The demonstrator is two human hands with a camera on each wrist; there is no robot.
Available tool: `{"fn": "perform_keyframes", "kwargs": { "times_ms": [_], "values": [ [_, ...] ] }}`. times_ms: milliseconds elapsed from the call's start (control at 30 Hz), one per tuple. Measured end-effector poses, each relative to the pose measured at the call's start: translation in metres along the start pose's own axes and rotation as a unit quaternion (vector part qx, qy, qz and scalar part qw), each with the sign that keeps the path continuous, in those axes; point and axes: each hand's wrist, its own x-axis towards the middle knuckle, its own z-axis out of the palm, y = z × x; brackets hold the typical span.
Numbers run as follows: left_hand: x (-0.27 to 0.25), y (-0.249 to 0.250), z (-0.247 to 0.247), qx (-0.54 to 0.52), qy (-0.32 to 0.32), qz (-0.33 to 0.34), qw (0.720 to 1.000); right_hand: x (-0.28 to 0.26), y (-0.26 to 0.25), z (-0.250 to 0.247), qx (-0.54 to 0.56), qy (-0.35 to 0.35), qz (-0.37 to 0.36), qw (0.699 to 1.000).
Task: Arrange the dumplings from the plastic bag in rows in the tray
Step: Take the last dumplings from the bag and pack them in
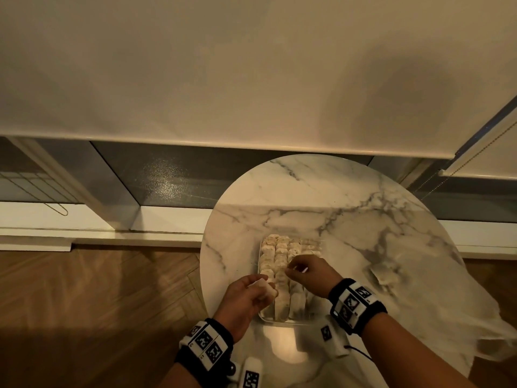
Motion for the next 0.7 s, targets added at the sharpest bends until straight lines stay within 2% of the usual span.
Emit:
{"fn": "perform_keyframes", "kwargs": {
  "times_ms": [100, 200, 433, 567, 700],
  "values": [
    [0.0, -0.001, 0.005, 0.025, -0.016, 0.003, 1.0, -0.018, -0.018, -0.003, 0.144, -0.044, -0.036, 0.988],
    [-0.001, 0.0, 0.01, 0.063, -0.034, 0.01, 0.997, -0.028, -0.022, -0.001, 0.172, -0.082, -0.045, 0.981],
    [0.001, 0.001, 0.015, 0.103, -0.062, 0.017, 0.993, -0.039, -0.024, 0.005, 0.249, -0.056, -0.081, 0.963],
    [0.001, -0.001, 0.017, 0.117, -0.077, 0.015, 0.99, -0.038, -0.021, 0.006, 0.234, -0.028, -0.087, 0.968],
    [0.006, -0.002, 0.018, 0.116, -0.085, 0.004, 0.99, -0.038, -0.02, 0.006, 0.258, -0.029, -0.075, 0.963]
  ]
}}
